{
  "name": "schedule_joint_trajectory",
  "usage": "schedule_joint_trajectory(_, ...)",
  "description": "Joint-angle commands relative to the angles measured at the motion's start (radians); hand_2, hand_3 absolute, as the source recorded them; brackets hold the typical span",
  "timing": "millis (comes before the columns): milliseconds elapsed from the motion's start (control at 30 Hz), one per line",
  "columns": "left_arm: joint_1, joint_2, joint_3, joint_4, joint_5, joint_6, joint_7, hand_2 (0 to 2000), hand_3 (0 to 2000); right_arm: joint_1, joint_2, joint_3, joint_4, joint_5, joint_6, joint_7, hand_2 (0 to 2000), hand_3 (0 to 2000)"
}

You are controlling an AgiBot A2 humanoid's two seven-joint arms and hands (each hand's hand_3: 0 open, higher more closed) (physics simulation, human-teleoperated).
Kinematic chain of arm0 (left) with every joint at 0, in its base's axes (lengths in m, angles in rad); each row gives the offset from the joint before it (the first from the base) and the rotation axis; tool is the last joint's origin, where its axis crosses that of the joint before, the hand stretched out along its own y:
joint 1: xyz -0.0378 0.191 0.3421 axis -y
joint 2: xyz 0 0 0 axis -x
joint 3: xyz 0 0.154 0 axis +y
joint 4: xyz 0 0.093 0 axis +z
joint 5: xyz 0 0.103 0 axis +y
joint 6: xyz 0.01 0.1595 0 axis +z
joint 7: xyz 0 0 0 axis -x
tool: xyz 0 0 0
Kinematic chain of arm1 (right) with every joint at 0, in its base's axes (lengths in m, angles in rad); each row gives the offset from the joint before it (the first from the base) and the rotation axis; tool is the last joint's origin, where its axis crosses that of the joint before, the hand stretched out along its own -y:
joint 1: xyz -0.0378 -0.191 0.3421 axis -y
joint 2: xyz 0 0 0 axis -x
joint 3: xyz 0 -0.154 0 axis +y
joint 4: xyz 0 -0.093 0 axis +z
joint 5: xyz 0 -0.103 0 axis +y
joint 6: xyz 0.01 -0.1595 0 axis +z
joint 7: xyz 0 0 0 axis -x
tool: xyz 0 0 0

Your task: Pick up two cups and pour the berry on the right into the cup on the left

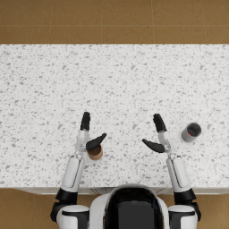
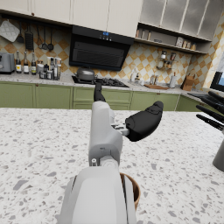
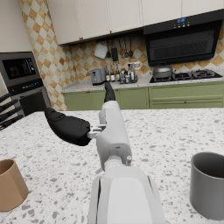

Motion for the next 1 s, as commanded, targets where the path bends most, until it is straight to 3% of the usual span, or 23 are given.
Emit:
schedule_joint_trajectory(33,0.000,0.000,0.000,0.000,0.000,0.000,0.000,0,0,0.000,0.000,0.000,0.000,0.000,0.000,0.000,0,0)
schedule_joint_trajectory(533,0.002,0.001,0.030,0.016,0.000,0.000,0.000,0,0,0.000,0.000,0.000,0.000,0.000,0.000,0.000,0,0)
schedule_joint_trajectory(600,-0.006,0.003,0.017,0.021,0.000,-0.049,-0.049,0,0,0.002,-0.004,0.024,-0.005,0.000,-0.028,0.029,0,0)
schedule_joint_trajectory(767,-0.071,-0.013,-0.021,-0.026,0.000,-0.091,-0.091,0,0,-0.066,0.008,-0.088,0.011,0.000,-0.086,0.087,0,0)
schedule_joint_trajectory(1000,-0.124,-0.017,-0.050,-0.057,0.219,-0.100,-0.100,0,0,-0.129,-0.003,-0.261,0.053,0.219,-0.098,0.100,0,0)
